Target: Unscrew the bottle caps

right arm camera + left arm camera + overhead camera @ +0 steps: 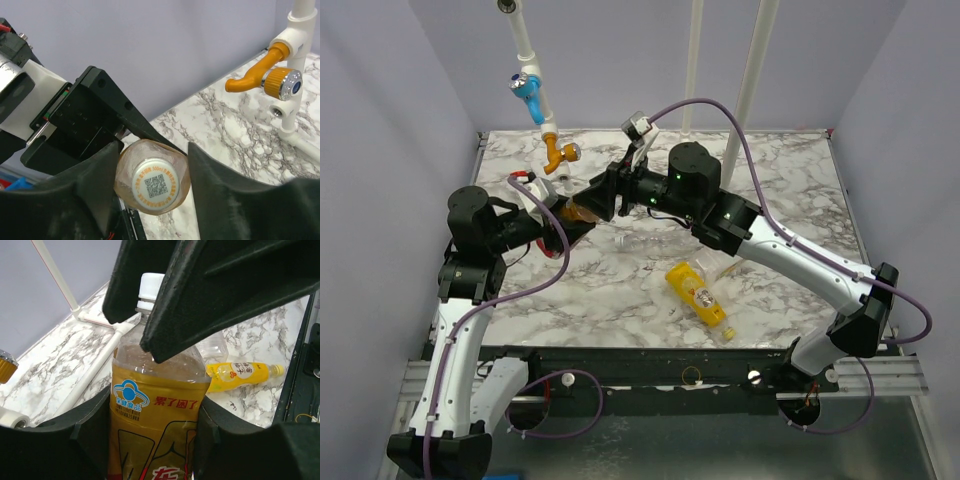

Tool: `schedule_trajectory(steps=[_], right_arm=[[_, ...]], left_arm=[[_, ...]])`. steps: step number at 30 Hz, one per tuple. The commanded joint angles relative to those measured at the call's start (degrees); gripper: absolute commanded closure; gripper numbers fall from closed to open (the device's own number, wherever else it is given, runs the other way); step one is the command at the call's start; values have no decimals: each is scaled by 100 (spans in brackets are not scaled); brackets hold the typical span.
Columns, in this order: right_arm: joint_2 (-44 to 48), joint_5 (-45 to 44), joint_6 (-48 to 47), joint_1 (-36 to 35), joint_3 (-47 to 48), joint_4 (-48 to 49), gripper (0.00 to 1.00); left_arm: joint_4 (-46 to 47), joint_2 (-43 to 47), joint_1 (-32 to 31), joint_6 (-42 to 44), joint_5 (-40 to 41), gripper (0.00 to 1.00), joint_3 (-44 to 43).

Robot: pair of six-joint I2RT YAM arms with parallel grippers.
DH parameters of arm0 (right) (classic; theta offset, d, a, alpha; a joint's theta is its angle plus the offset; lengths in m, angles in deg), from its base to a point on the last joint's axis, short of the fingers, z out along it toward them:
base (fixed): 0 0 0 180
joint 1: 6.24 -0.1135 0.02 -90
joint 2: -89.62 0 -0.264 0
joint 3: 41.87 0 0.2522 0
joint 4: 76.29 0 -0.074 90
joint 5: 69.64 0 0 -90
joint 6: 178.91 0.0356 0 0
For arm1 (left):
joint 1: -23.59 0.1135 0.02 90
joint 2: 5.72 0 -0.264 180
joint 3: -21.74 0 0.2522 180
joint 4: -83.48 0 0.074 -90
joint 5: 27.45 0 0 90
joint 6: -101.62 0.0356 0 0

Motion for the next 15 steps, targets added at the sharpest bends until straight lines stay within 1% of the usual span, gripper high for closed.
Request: schedule_trajectory(steps=[1,4,7,10,15], right_arm=[[3,-604,359,-35,137,148,36],[154,-1066,601,-44,-104,540,35],[195,-1313,666,-54,-169,727,39],[182,-1412,672,-71,-146,842,43],[134,-1589,655,-68,-117,1005,50]], left_arm=[[178,66,-159,-75,329,63,-99],[492,75,-176,-485,640,64,-42],[939,107,-179,-1004,1018,65,98],[1200,99,-185,-1459,1223,66,157],[1388,29,-183,-1833,1263,68,141]])
